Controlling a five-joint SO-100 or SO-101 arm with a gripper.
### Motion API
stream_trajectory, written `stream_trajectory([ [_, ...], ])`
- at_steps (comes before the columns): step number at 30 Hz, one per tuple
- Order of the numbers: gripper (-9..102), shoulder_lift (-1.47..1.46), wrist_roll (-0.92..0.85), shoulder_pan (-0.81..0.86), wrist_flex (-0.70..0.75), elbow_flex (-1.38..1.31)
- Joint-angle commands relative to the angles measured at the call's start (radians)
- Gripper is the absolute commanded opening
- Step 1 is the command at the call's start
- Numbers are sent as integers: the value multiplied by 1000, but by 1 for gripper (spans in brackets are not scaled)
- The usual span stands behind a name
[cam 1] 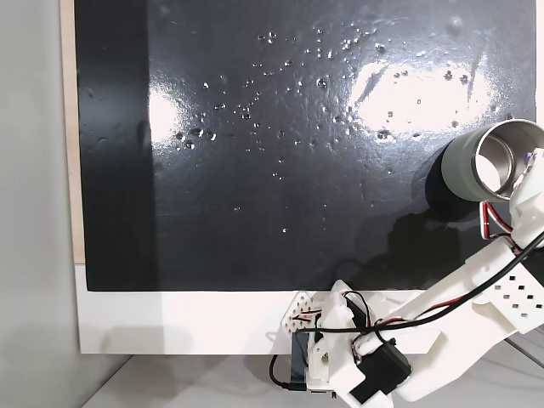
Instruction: Grasp a pengrip and put it in the cup.
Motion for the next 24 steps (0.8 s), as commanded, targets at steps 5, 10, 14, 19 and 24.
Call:
stream_trajectory([
  [5, 1, 75, 0, -14, -69, 67],
  [10, 17, 74, 23, -14, -89, 66],
  [14, 26, 71, 41, -8, -98, 61],
  [19, 26, 67, 37, -5, -98, 61],
  [24, 26, 66, 37, -5, -98, 61],
])
